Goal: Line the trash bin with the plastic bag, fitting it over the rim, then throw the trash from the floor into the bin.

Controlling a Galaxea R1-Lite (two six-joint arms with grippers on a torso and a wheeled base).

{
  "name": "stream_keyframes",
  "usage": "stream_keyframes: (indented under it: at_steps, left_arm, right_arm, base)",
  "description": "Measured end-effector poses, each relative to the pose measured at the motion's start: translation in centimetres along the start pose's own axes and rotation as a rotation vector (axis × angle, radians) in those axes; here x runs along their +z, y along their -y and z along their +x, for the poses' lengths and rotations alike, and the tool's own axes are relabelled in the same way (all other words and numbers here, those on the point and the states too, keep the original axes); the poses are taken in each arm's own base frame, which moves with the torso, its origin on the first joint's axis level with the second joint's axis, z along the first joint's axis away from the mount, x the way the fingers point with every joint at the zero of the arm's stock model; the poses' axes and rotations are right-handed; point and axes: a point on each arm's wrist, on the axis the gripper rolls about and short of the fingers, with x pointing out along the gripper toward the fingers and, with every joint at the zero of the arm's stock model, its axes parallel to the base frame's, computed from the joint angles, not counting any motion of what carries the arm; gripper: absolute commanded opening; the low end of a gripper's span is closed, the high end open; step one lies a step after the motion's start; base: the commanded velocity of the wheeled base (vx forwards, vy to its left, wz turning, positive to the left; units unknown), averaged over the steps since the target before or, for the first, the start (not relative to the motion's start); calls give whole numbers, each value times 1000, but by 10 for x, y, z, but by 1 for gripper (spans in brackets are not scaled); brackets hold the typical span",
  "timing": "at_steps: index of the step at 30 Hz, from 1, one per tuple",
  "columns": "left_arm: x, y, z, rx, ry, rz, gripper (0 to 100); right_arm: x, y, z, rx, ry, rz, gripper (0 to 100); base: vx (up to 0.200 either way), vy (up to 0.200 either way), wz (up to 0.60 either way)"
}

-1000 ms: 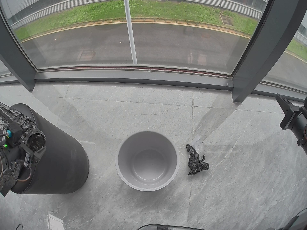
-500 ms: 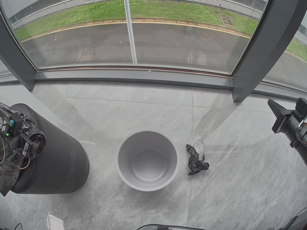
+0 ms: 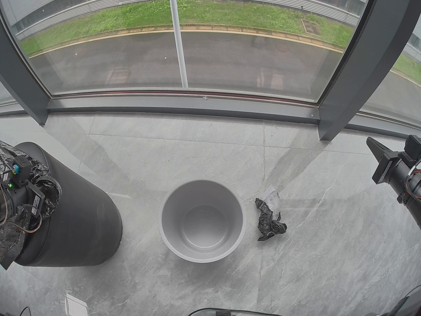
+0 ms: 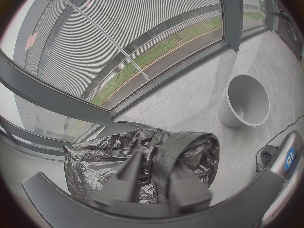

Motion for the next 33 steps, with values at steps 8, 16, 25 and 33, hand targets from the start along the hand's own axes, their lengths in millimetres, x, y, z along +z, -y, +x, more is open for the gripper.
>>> stream_keyframes:
  at_steps: [8,16,25,33]
  left_arm:
    - [4,-1,-7,-48,67,-157,0]
    - [21,-15,-22,-101,179,-668,0]
    - [37,-36,-34,-307,186,-1261,0]
    - [54,-42,-39,-847,18,-1609,0]
  right_arm:
    - [-2,0,-1,0,-10,-1,0]
    - [-5,-1,-1,8,-22,-2,0]
    - [-14,-9,-2,47,-58,-6,0]
    - [-25,-41,5,147,-103,-14,0]
  base:
    - [0,0,0]
    - [0,0,0]
    - [0,0,0]
    - [0,0,0]
